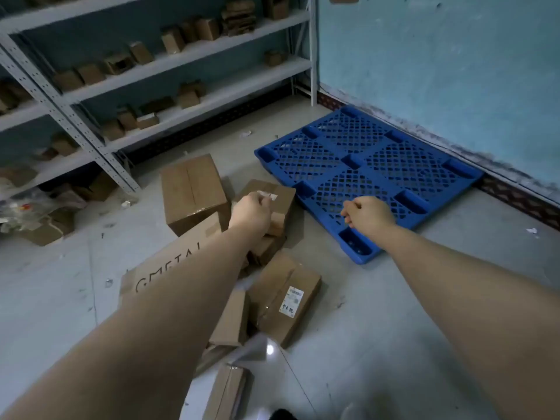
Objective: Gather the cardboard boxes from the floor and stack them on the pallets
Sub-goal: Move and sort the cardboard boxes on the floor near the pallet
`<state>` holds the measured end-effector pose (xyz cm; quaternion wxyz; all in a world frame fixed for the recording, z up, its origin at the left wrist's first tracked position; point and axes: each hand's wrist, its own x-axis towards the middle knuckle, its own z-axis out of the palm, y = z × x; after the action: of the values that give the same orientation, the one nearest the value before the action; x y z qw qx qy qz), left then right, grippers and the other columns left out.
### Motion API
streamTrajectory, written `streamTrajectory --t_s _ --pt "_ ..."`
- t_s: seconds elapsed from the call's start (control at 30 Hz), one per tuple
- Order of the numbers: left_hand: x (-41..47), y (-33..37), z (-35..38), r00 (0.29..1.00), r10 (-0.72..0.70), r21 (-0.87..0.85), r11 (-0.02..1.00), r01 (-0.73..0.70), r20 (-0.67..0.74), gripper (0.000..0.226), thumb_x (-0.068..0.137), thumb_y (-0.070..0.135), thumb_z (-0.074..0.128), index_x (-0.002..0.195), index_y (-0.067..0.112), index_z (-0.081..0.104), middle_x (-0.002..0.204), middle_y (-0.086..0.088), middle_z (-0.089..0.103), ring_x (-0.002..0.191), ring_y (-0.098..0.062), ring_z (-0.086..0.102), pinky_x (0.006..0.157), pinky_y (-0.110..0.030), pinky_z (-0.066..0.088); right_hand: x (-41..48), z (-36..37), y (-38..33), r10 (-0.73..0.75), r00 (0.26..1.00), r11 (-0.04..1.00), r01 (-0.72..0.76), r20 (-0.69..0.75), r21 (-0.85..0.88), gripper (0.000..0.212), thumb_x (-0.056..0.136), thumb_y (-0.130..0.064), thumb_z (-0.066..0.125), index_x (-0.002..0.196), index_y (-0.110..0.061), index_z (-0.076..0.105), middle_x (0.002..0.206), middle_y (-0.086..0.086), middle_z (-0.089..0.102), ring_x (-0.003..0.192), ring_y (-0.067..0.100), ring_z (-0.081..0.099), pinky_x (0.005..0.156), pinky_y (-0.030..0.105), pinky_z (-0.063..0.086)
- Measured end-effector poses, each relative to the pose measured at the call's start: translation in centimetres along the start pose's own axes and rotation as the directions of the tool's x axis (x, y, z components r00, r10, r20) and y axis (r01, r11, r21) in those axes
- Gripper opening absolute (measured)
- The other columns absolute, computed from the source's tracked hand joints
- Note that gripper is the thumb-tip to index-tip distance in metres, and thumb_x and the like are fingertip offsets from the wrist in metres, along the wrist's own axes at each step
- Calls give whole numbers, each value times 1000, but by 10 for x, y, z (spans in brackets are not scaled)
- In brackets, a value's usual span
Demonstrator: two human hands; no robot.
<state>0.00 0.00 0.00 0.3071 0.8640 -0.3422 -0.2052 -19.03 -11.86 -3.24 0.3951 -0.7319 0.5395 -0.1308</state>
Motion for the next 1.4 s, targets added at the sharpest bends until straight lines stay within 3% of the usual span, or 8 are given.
streamTrajectory --t_s 0.23,0.57,0.83,1.03,1.2,1.3,1.4 --pt "33 -10 18 995 -91 14 996 90 45 32 100 34 42 114 13 61 103 -7 65 93 -22 62 82 -37 53 40 2 3 9 997 1000 -8 71 -22 38 103 -32 41 77 -18 64 80 0 67 86 28 68 85 46 55" --pt "136 -26 31 980 -182 -7 983 183 77 33 103 31 39 119 12 60 97 -3 62 78 -12 57 56 -22 36 143 24 -14 36 992 997 -28 120 -72 40 102 -32 44 69 -21 62 85 3 71 84 27 68 83 48 55" --pt "204 -46 43 939 -313 -54 945 323 139 36 101 29 39 117 5 62 112 -12 67 102 -27 62 93 -40 51 213 59 -45 45 973 998 -34 224 -51 37 103 -30 43 73 -19 63 79 -1 67 88 25 67 89 46 54" --pt "229 -72 36 899 -424 -139 889 436 108 32 98 26 42 113 6 62 111 -14 67 106 -32 61 97 -44 49 270 100 -73 5 939 994 32 343 -100 36 102 -31 43 75 -20 64 84 1 70 88 23 67 89 44 54" --pt "244 -101 22 802 -597 -238 780 579 -8 23 98 28 42 102 11 58 94 -8 64 92 -27 62 89 -38 51 323 142 -107 -63 864 980 148 499 -134 36 100 -31 43 72 -22 65 83 -1 70 88 25 67 87 42 54" --pt "253 -112 15 689 -721 -293 675 677 -71 28 95 30 43 106 11 59 104 -12 67 98 -32 64 92 -46 53 353 167 -133 -86 794 973 196 602 -120 36 98 -32 46 71 -19 67 73 -3 70 83 24 69 86 42 56" --pt "259 -104 9 581 -804 -368 581 726 -123 22 98 25 42 103 12 59 102 -10 68 95 -29 65 89 -43 55 377 185 -157 -116 720 953 275 684 -128 36 98 -32 45 73 -19 68 73 -3 70 82 24 69 87 43 55"
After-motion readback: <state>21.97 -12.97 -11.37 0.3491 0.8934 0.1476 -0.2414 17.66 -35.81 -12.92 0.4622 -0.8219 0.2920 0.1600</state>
